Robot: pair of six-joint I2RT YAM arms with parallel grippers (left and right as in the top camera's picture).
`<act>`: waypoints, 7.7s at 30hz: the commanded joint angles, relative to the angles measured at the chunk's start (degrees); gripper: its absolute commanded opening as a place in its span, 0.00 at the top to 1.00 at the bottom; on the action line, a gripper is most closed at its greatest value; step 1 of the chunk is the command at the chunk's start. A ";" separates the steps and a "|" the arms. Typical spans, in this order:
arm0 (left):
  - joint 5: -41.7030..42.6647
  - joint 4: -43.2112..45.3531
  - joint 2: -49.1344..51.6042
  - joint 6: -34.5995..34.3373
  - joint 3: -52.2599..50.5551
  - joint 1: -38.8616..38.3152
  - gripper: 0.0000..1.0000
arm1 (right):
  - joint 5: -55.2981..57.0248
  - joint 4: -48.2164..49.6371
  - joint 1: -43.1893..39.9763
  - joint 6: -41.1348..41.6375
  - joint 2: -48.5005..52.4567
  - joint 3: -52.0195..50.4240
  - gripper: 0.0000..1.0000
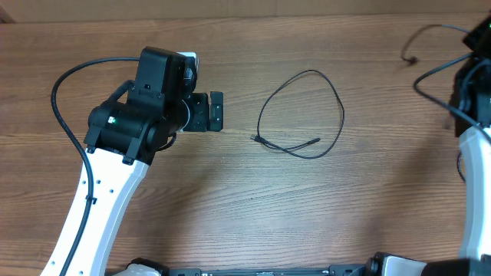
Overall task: Untangle cables
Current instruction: 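Lift the grasped cable and carry it off to the right edge, then return the right gripper to the remaining black cable, then grasp the last black cable with the right gripper and drag it right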
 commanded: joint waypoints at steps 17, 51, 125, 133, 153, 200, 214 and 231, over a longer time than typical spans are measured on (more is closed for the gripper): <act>0.48 0.04 -0.55 -0.15 0.28 0.22 0.00 | -3.89 -9.29 -21.92 26.25 5.14 1.38 0.96; 0.48 0.04 -0.55 -0.15 0.28 0.22 0.00 | -14.67 -19.10 -33.55 45.48 17.62 1.38 0.00; 0.48 0.04 -0.55 -0.15 0.28 0.22 0.00 | -71.95 -22.88 7.08 -12.07 36.96 -3.13 0.05; 0.48 0.04 -0.55 -0.15 0.28 0.22 0.00 | -72.94 -20.90 7.17 -11.69 36.94 -3.28 0.96; 0.48 0.04 -0.55 -0.15 0.28 0.22 0.00 | -56.04 -39.63 6.16 -2.27 22.60 40.59 0.96; 0.48 0.04 -0.55 -0.15 0.28 0.22 0.00 | -35.43 -18.71 -22.51 13.53 24.70 47.08 0.96; 0.48 0.04 -0.55 -0.15 0.28 0.22 0.00 | -36.65 -24.11 -16.65 -5.88 35.47 46.36 0.96; 0.48 0.04 -0.55 -0.15 0.28 0.22 0.00 | -36.46 -35.65 -14.88 -5.57 46.80 46.38 0.00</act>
